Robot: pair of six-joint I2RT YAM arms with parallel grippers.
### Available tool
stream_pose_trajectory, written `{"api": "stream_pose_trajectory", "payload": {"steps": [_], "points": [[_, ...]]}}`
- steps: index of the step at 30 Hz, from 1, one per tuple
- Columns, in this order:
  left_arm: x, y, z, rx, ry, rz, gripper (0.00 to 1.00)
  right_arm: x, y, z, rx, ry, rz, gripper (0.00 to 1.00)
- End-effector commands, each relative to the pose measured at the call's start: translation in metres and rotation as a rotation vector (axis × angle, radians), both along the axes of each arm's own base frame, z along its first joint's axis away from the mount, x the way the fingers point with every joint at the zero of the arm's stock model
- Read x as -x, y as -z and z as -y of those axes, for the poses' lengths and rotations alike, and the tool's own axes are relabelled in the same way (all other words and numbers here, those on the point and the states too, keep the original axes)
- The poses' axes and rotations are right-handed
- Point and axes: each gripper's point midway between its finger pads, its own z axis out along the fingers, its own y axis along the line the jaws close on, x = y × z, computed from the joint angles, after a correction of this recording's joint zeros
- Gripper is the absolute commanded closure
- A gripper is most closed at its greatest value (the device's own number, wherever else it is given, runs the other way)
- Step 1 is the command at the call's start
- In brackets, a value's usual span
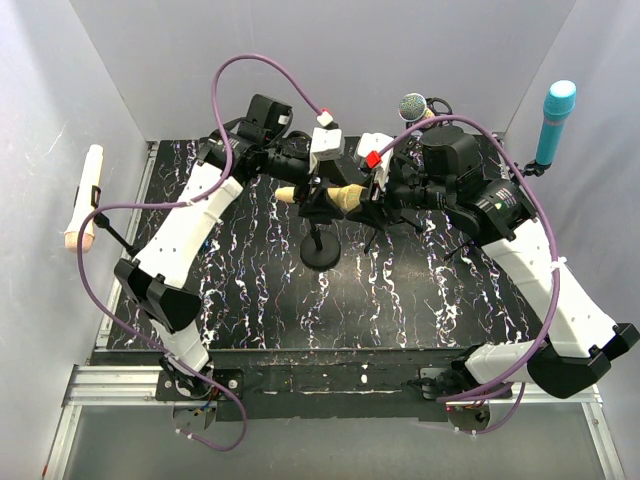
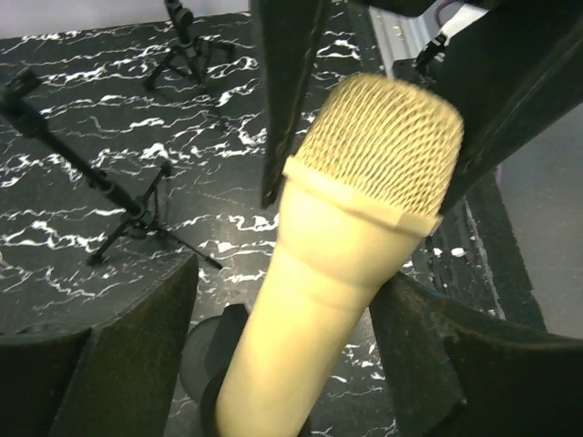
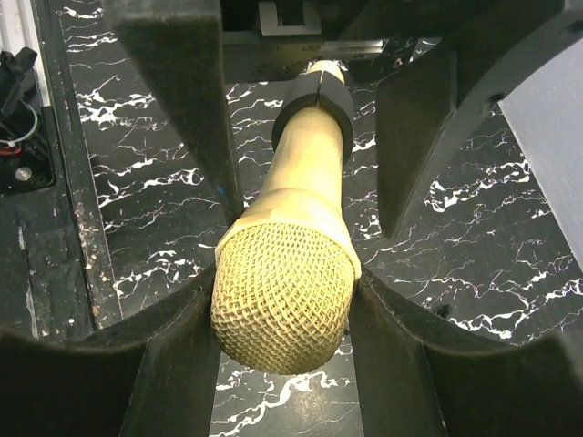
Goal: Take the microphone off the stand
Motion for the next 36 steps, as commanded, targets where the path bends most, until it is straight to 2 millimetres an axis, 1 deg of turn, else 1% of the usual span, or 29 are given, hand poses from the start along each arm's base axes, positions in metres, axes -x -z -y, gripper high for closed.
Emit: {"api": "stream_pose_trajectory", "payload": {"steps": [1, 2, 3, 4, 5, 6, 7, 8, 9, 10, 11, 12, 13, 15, 16, 17, 18, 21, 23, 27, 31, 32, 36], "points": [[0.015, -0.024, 0.005, 0.051, 0.061, 0.048, 0.33, 0.007, -0.010, -0.004, -0.040, -0.037, 0.022, 0.99], [0.012, -0.024, 0.005, 0.052, 0.057, 0.053, 0.39, 0.005, -0.009, -0.003, -0.042, -0.022, 0.010, 0.98], [0.012, -0.025, 0.005, 0.050, 0.058, 0.060, 0.45, 0.002, -0.007, -0.002, -0.045, -0.001, -0.002, 0.86], [0.012, -0.025, 0.005, 0.045, 0.056, 0.057, 0.51, -0.002, -0.006, 0.000, -0.052, 0.035, -0.024, 0.71], [0.011, -0.024, 0.004, 0.040, 0.048, 0.059, 0.60, -0.006, -0.006, 0.003, -0.065, 0.077, -0.047, 0.53], [0.012, -0.025, 0.003, 0.035, 0.042, 0.059, 0.72, -0.009, -0.007, 0.007, -0.075, 0.104, -0.067, 0.32], [0.011, -0.024, 0.002, 0.031, 0.034, 0.056, 0.81, -0.010, -0.007, 0.010, -0.087, 0.124, -0.088, 0.18], [0.011, -0.023, 0.001, 0.026, 0.027, 0.057, 0.88, -0.010, -0.006, 0.014, -0.092, 0.133, -0.106, 0.16], [0.011, -0.024, 0.000, 0.027, 0.019, 0.061, 0.95, -0.009, -0.004, 0.019, -0.097, 0.143, -0.128, 0.15], [0.010, -0.025, 0.000, 0.030, 0.014, 0.069, 1.00, -0.006, -0.001, 0.023, -0.102, 0.139, -0.144, 0.14], [0.011, -0.028, 0.000, 0.041, 0.008, 0.077, 1.00, -0.006, 0.004, 0.026, -0.106, 0.139, -0.155, 0.14], [0.010, -0.031, 0.000, 0.058, -0.001, 0.079, 1.00, -0.002, 0.008, 0.028, -0.112, 0.124, -0.150, 0.13], [0.011, -0.035, 0.001, 0.083, -0.002, 0.080, 1.00, 0.002, 0.007, 0.028, -0.138, 0.097, -0.115, 0.13], [0.012, -0.044, 0.005, 0.146, -0.009, 0.069, 1.00, 0.007, 0.017, 0.025, -0.195, 0.053, -0.048, 0.14], [0.015, -0.040, 0.006, 0.164, 0.007, 0.054, 1.00, 0.009, 0.017, 0.023, -0.236, 0.031, -0.005, 0.14], [0.019, -0.044, 0.007, 0.192, 0.022, 0.064, 1.00, 0.010, 0.024, 0.022, -0.261, 0.025, 0.011, 0.15], [0.020, -0.042, 0.006, 0.202, 0.022, 0.065, 1.00, 0.011, 0.027, 0.020, -0.285, 0.010, 0.027, 0.15], [0.023, -0.041, 0.004, 0.215, 0.005, 0.059, 1.00, 0.007, 0.040, 0.008, -0.306, -0.033, -0.001, 0.16], [0.028, -0.042, 0.002, 0.220, 0.018, 0.071, 1.00, 0.004, 0.040, 0.002, -0.320, -0.060, 0.006, 0.17], [0.037, -0.047, -0.002, 0.233, 0.055, 0.122, 1.00, 0.000, 0.029, -0.007, -0.384, -0.105, 0.068, 0.18], [0.036, -0.048, -0.005, 0.217, 0.073, 0.017, 1.00, 0.004, 0.025, -0.016, -0.415, -0.192, 0.104, 0.19], [0.035, -0.051, -0.007, 0.221, 0.083, 0.001, 1.00, 0.005, 0.025, -0.018, -0.421, -0.216, 0.112, 0.19], [0.031, -0.051, -0.009, 0.227, 0.096, -0.031, 1.00, -0.002, 0.030, -0.029, -0.457, -0.237, 0.084, 0.20]]}}
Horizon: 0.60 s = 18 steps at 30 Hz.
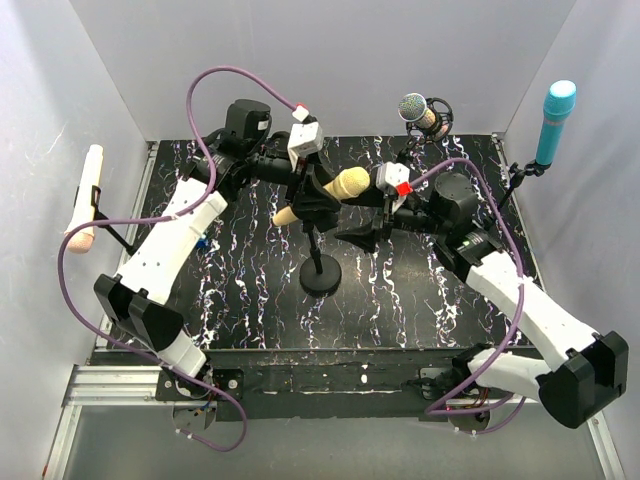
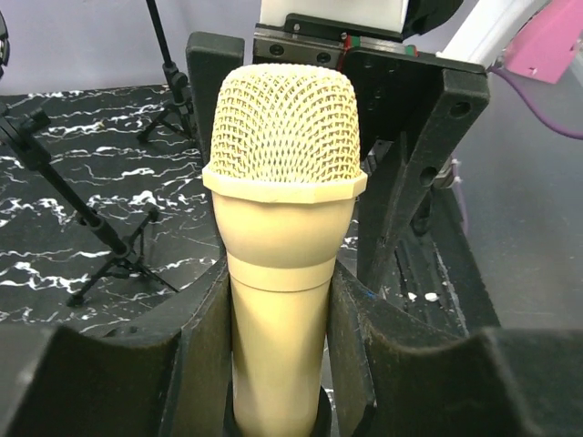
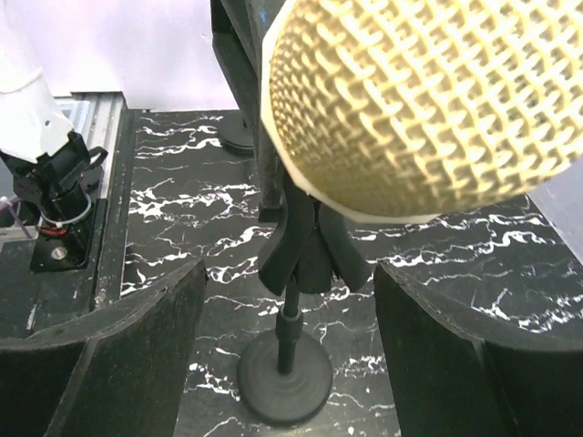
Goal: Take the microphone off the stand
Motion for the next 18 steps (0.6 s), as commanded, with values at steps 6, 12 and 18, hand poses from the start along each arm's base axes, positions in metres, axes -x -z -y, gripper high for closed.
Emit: {"api": "stream_pose_trajectory", "payload": {"steps": [6, 12, 18], "points": [[0.010, -0.029, -0.007, 0.065, 0.065, 0.030, 1.00, -0.012, -0.012, -0.025, -0.125, -0.098, 0.006, 0.21], [0.004, -0.029, -0.006, 0.060, 0.061, 0.038, 1.00, -0.016, -0.003, -0.031, -0.128, -0.118, -0.045, 0.21], [0.001, -0.027, -0.007, 0.062, 0.055, 0.041, 1.00, -0.019, 0.003, -0.033, -0.120, -0.104, -0.065, 0.38]]}}
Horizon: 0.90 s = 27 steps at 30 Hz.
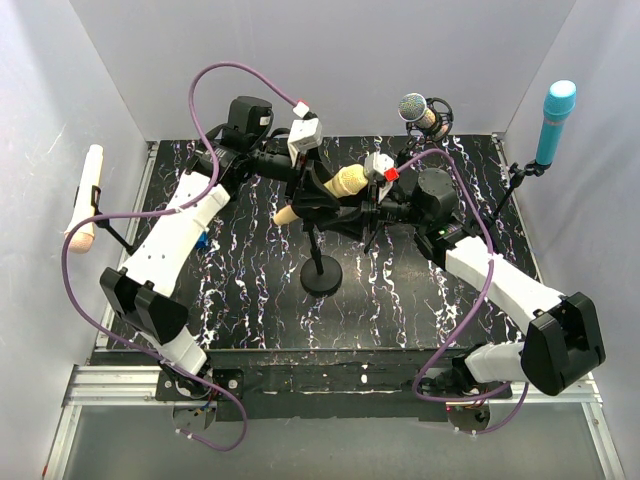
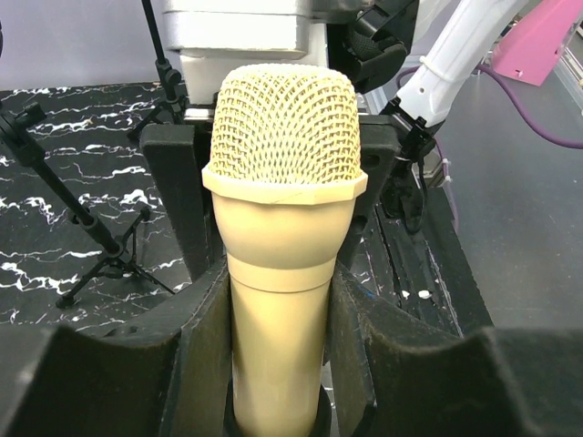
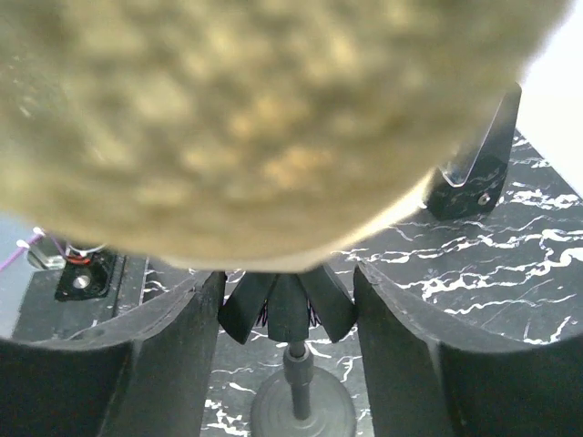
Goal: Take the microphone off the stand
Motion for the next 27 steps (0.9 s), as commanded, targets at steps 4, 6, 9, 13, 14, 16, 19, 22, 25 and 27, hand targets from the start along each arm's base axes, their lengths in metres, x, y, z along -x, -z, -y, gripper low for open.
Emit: {"api": "stream_pose_trajectory", "payload": {"steps": [4, 6, 9, 13, 14, 16, 19, 22, 25, 27], "points": [[0.007, -0.031, -0.005, 0.072, 0.030, 0.100, 1.00, 0.005, 0.003, -0.001, -0.010, -0.013, 0.021, 0.48], [0.007, -0.031, -0.005, 0.072, 0.030, 0.099, 1.00, 0.009, 0.009, 0.001, 0.007, -0.027, 0.008, 0.58], [0.007, -0.032, -0.005, 0.073, 0.027, 0.104, 1.00, 0.013, 0.016, 0.003, 0.020, -0.034, 0.005, 0.89], [0.007, -0.034, -0.007, 0.073, 0.018, 0.115, 1.00, 0.018, 0.029, 0.007, 0.044, -0.029, -0.025, 0.99], [0.007, -0.035, -0.008, 0.073, 0.015, 0.117, 1.00, 0.018, 0.031, 0.007, 0.050, -0.023, -0.039, 0.99], [0.008, -0.034, -0.009, 0.072, 0.014, 0.116, 1.00, 0.015, 0.032, 0.009, 0.063, 0.002, -0.065, 0.80], [0.009, -0.034, -0.009, 0.074, 0.016, 0.117, 1.00, 0.015, 0.026, 0.009, 0.049, 0.007, -0.046, 0.22], [0.009, -0.034, -0.009, 0.078, 0.020, 0.118, 1.00, 0.013, 0.022, 0.006, 0.042, 0.004, -0.056, 0.17], [0.009, -0.034, -0.009, 0.080, 0.018, 0.121, 1.00, 0.011, 0.020, 0.004, 0.027, 0.001, -0.066, 0.15], [0.010, -0.034, -0.009, 0.079, 0.018, 0.120, 1.00, 0.011, 0.018, 0.002, 0.018, 0.000, -0.063, 0.15]]}}
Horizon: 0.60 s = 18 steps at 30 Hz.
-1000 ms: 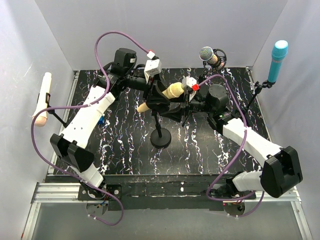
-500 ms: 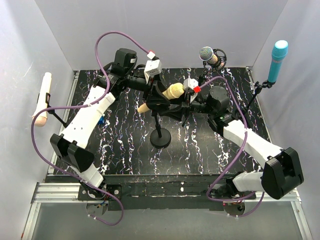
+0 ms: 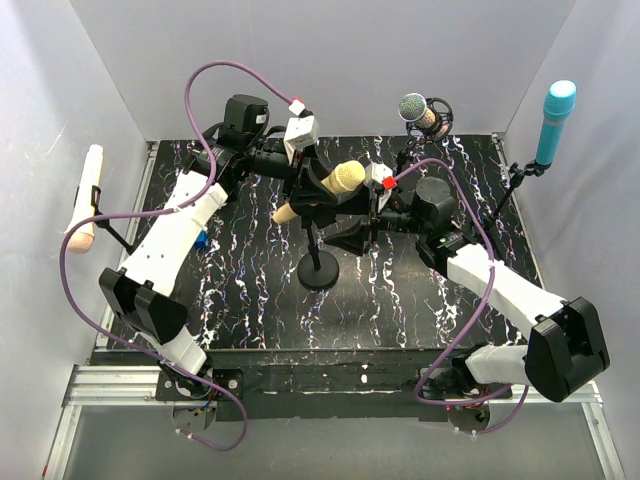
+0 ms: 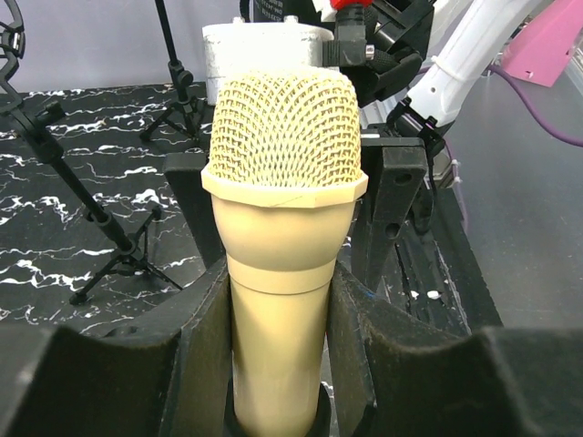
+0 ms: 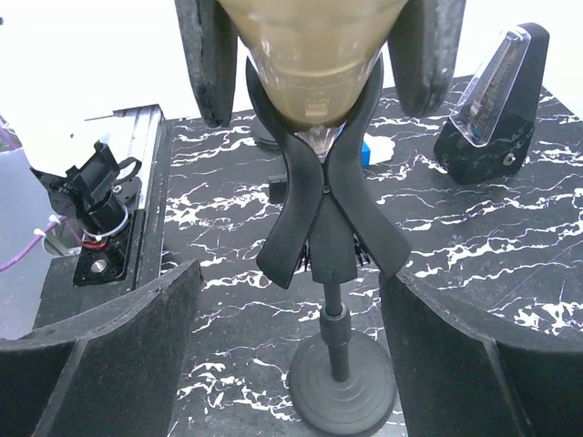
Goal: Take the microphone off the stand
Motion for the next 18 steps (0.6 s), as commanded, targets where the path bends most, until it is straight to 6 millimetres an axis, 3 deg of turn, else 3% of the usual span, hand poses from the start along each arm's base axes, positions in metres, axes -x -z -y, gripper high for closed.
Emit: {"api": "stream_pose_trajectory", "payload": {"steps": [1, 12, 18], "points": [[0.014, -0.031, -0.006, 0.069, 0.023, 0.111, 1.00, 0.002, -0.008, -0.005, -0.024, -0.011, 0.002, 0.15], [0.019, -0.033, -0.007, 0.065, 0.023, 0.061, 1.00, -0.019, -0.018, -0.007, -0.060, 0.083, 0.055, 0.15], [0.019, -0.033, -0.009, 0.058, 0.018, 0.013, 1.00, -0.013, -0.022, -0.009, -0.069, 0.034, 0.110, 0.14]]}}
